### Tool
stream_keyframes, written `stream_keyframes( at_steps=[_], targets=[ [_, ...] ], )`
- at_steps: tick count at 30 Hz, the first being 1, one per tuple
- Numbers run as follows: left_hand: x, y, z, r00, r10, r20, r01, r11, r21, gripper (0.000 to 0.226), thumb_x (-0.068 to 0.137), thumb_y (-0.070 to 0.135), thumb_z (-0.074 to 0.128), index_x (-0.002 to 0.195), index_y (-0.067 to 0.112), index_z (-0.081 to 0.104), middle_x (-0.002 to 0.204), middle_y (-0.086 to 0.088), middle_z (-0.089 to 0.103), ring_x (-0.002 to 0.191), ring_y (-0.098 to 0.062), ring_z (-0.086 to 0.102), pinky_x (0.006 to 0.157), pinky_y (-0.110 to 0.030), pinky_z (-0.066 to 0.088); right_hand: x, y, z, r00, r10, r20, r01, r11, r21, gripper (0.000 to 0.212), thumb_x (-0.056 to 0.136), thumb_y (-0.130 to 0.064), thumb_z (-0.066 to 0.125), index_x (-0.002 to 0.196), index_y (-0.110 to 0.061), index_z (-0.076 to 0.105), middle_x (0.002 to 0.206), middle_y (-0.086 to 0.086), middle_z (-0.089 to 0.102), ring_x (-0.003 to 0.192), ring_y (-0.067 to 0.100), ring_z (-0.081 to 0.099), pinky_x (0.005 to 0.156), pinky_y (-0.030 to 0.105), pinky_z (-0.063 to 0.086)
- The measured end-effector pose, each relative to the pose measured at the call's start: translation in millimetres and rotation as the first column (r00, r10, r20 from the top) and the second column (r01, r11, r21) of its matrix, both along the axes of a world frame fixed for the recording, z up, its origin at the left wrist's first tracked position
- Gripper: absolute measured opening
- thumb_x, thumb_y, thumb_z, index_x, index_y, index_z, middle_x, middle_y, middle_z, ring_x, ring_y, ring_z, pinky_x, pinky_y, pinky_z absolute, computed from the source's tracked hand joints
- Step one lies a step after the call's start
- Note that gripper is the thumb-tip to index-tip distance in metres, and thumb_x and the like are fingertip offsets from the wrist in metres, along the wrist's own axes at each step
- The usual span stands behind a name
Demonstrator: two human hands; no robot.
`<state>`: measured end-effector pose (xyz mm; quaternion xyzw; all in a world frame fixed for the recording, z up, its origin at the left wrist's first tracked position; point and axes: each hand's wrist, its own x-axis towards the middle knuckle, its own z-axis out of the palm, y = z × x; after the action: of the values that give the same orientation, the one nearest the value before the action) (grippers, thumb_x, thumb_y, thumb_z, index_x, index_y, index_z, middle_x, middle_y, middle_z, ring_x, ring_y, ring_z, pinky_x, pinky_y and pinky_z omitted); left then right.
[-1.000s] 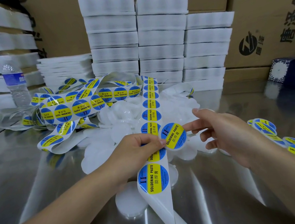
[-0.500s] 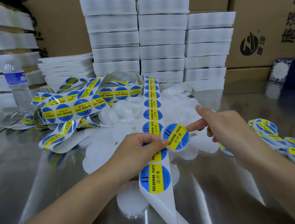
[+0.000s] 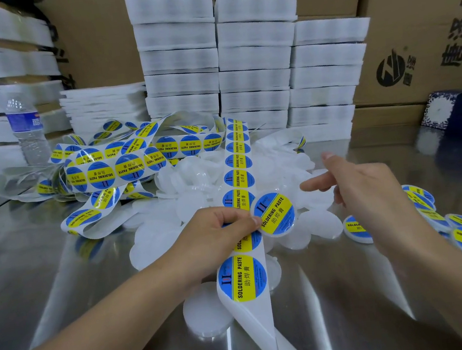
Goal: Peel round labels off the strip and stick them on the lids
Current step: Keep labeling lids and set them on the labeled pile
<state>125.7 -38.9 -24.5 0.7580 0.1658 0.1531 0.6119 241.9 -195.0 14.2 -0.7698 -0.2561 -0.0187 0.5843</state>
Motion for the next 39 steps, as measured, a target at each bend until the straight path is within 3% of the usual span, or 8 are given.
stream_keyframes(
  at_steps=[6, 10, 18, 21, 25, 29, 36, 39],
  targets=[
    [-1, -1, 0, 0.999, -0.032, 0.012, 0.032, 0.999, 0.0, 0.017, 0.087, 0.032, 0.064, 0.077, 0.027, 0.077, 0.079, -0.003, 0.074, 0.066, -0.01, 0.065, 0.067, -0.023, 0.051, -4, 5, -6, 0.981, 0.177, 0.085, -0.17, 0.982, -0.079, 0.03, 0.083, -0.056, 0.047, 0.081, -0.035, 0.069, 0.07, -0.022, 0.061, 0.061, -0.01, 0.052, 0.057, 0.009, 0.039],
    [-3, -3, 3, 0.994, -0.087, 0.059, 0.089, 0.996, -0.033, 0.019, 0.081, 0.036, 0.066, 0.08, 0.021, 0.077, 0.079, -0.004, 0.074, 0.068, -0.01, 0.067, 0.064, -0.02, 0.051, -6, 10, -20, 0.927, 0.357, 0.113, -0.319, 0.911, -0.263, 0.065, 0.053, -0.085, 0.045, 0.1, -0.043, 0.058, 0.084, -0.016, 0.066, 0.073, 0.001, 0.061, 0.068, 0.02, 0.05],
    [-6, -5, 5, 0.979, -0.175, 0.108, 0.18, 0.983, -0.035, 0.01, 0.077, 0.032, 0.07, 0.072, 0.027, 0.077, 0.067, 0.007, 0.071, 0.06, -0.003, 0.064, 0.058, -0.014, 0.048, -10, 10, -25, 0.884, 0.439, 0.16, -0.387, 0.88, -0.275, 0.07, 0.046, -0.092, 0.05, 0.1, -0.048, 0.049, 0.089, -0.026, 0.065, 0.081, -0.004, 0.063, 0.07, 0.021, 0.051],
    [-7, -5, 4, 0.967, -0.224, 0.121, 0.231, 0.972, -0.045, 0.033, 0.06, 0.046, 0.073, 0.079, 0.02, 0.078, 0.079, -0.002, 0.076, 0.072, -0.01, 0.07, 0.065, -0.018, 0.053, -13, 11, -25, 0.89, 0.422, 0.174, -0.364, 0.886, -0.285, 0.064, 0.05, -0.089, 0.047, 0.099, -0.048, 0.049, 0.087, -0.028, 0.063, 0.079, -0.006, 0.06, 0.066, 0.014, 0.047],
    [-8, -7, 5, 0.955, -0.262, 0.135, 0.272, 0.96, -0.062, 0.009, 0.071, 0.017, 0.073, 0.075, 0.021, 0.079, 0.077, 0.002, 0.075, 0.072, -0.006, 0.069, 0.065, -0.013, 0.051, -14, 12, -25, 0.892, 0.426, 0.152, -0.372, 0.883, -0.287, 0.06, 0.051, -0.087, 0.05, 0.095, -0.046, 0.053, 0.086, -0.026, 0.065, 0.077, -0.004, 0.061, 0.07, 0.019, 0.05],
    [-8, -7, 5, 0.95, -0.289, 0.117, 0.294, 0.955, -0.027, 0.027, 0.077, -0.005, 0.069, 0.069, 0.02, 0.077, 0.07, 0.005, 0.072, 0.067, -0.004, 0.067, 0.065, -0.013, 0.05, -13, 12, -27, 0.895, 0.425, 0.139, -0.381, 0.887, -0.26, 0.063, 0.044, -0.082, 0.055, 0.094, -0.042, 0.056, 0.079, -0.021, 0.066, 0.069, -0.003, 0.061, 0.063, 0.015, 0.048],
    [-7, -3, 4, 0.942, -0.324, 0.091, 0.326, 0.945, -0.015, 0.016, 0.074, 0.008, 0.075, 0.084, 0.019, 0.078, 0.08, 0.001, 0.074, 0.075, -0.009, 0.068, 0.073, -0.02, 0.052, -10, 13, -28, 0.893, 0.417, 0.169, -0.392, 0.905, -0.162, 0.031, 0.062, -0.061, 0.067, 0.077, -0.035, 0.067, 0.066, -0.014, 0.068, 0.058, -0.001, 0.059, 0.054, 0.013, 0.046],
    [-6, -4, 3, 0.941, -0.325, 0.095, 0.328, 0.944, -0.018, 0.014, 0.071, 0.013, 0.074, 0.082, 0.02, 0.078, 0.077, 0.004, 0.073, 0.072, -0.007, 0.067, 0.071, -0.018, 0.051, -10, 15, -27, 0.897, 0.409, 0.169, -0.393, 0.912, -0.119, 0.038, 0.057, -0.068, 0.056, 0.076, -0.039, 0.069, 0.068, -0.013, 0.069, 0.06, 0.0, 0.061, 0.059, 0.018, 0.049]
  ],
)
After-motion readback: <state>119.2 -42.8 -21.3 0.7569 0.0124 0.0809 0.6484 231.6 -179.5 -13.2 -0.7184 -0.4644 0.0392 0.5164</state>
